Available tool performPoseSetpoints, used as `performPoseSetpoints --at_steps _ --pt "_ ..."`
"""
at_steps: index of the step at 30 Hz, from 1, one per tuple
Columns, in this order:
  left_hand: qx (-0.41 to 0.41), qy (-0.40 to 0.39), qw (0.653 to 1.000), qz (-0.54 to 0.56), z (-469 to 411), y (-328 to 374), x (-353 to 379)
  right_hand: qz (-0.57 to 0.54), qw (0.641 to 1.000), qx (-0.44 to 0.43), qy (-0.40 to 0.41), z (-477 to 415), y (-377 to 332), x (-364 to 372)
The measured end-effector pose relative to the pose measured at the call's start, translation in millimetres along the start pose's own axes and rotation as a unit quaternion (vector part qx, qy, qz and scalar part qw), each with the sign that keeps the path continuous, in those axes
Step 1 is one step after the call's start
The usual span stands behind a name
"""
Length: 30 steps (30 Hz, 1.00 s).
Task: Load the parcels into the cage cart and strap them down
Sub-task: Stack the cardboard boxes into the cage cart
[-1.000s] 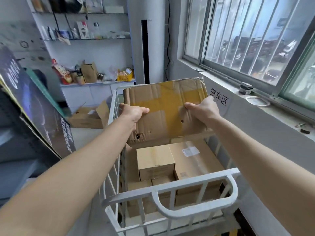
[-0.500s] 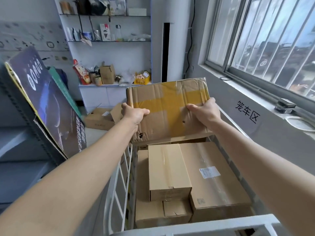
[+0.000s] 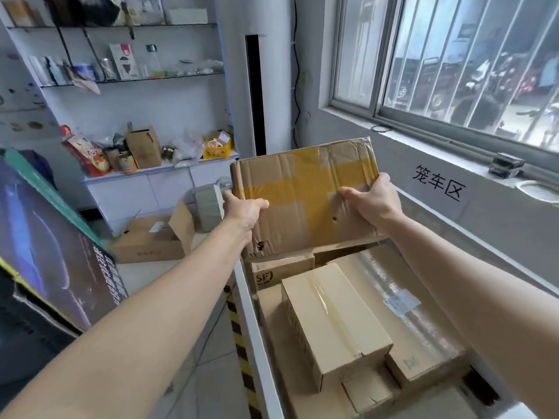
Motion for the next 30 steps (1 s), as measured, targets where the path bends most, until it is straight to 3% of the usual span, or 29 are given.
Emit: performPoseSetpoints --at_steps 7,16,21,27,30 --pt "-0.047 -0.079 0.996 0.016 -7.6 -34.7 41.0 0.045 0.997 0.056 0.033 -11.3 31.8 -7.0" --pt "-0.153 -0.126 0.980 -0.023 5.9 -94.6 75.0 0.078 0.988 0.132 -0.016 -30.8 93.9 21.6" --pt "-0.202 -0.200 0.958 -0.026 -4.9 -135.6 108.7 0.116 0.975 0.190 0.001 -47.7 120.6 34.9" --pt "-0.246 -0.299 0.921 -0.040 -69.7 -180.6 120.2 0.135 0.961 0.242 0.022 -79.8 106.6 88.6" --pt "-0.249 -0.309 0.917 -0.044 -122.2 -196.5 105.5 0.133 0.958 0.252 0.014 -100.2 85.8 137.2"
Point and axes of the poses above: each hand's wrist, its own z-axis away from the middle knuckle, its own x-axis out of the palm, y = z × x, the point moved 9 cm from there along -z, towards the middle knuckle, and after that the axes turned 15 degrees about x, right-handed, at the moved point
